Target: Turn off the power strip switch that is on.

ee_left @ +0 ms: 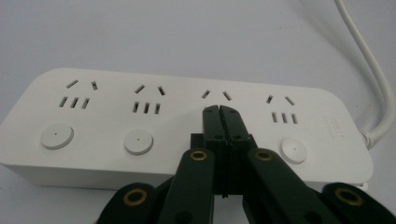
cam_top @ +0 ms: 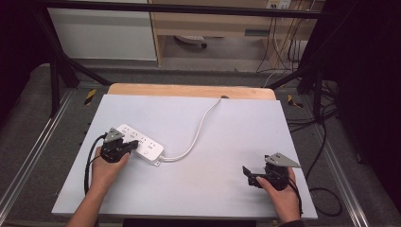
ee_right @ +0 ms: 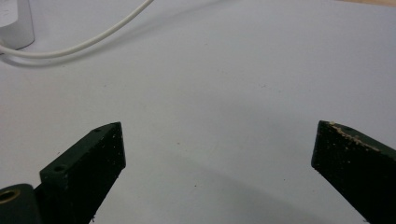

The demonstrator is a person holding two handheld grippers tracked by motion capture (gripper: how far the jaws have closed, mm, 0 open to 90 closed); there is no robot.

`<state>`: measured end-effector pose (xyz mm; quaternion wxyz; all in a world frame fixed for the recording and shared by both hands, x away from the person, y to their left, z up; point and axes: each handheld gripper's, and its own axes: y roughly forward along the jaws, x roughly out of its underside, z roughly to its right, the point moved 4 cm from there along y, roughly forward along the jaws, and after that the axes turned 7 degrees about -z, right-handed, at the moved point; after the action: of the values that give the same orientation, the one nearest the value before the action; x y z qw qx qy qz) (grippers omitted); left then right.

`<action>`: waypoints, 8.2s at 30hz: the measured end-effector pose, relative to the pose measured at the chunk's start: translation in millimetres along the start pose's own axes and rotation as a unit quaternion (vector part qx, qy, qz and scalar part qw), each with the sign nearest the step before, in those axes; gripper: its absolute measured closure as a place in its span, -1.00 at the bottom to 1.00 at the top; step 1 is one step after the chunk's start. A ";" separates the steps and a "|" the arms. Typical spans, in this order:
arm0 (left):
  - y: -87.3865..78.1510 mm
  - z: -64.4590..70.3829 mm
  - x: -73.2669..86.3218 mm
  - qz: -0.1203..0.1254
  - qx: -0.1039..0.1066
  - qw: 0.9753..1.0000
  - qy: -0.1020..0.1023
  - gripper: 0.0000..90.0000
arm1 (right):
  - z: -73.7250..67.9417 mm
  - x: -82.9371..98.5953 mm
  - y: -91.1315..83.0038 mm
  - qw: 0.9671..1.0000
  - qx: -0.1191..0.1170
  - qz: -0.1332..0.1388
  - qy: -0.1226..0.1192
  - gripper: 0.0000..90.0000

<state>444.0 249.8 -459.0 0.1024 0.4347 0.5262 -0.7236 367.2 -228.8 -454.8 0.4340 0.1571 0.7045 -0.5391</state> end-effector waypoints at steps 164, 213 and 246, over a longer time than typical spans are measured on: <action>-10.1 0.9 -7.1 0.050 -0.005 0.999 -0.012 1.00 | 1.5 -0.7 -2.1 1.000 0.003 0.004 0.002 -0.91; -61.6 22.6 -28.8 0.125 0.020 0.992 -0.023 -0.90 | 1.7 -1.2 -2.4 1.000 0.001 0.004 0.002 -0.92; -102.4 -3.5 22.9 0.127 -0.010 0.991 -0.044 -0.87 | 2.1 -2.0 -3.7 1.000 0.002 0.009 0.001 -0.92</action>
<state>370.1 303.4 -407.3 0.2208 0.4648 0.4694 -0.7176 366.7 -231.5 -451.0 0.4371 0.1650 0.7025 -0.5369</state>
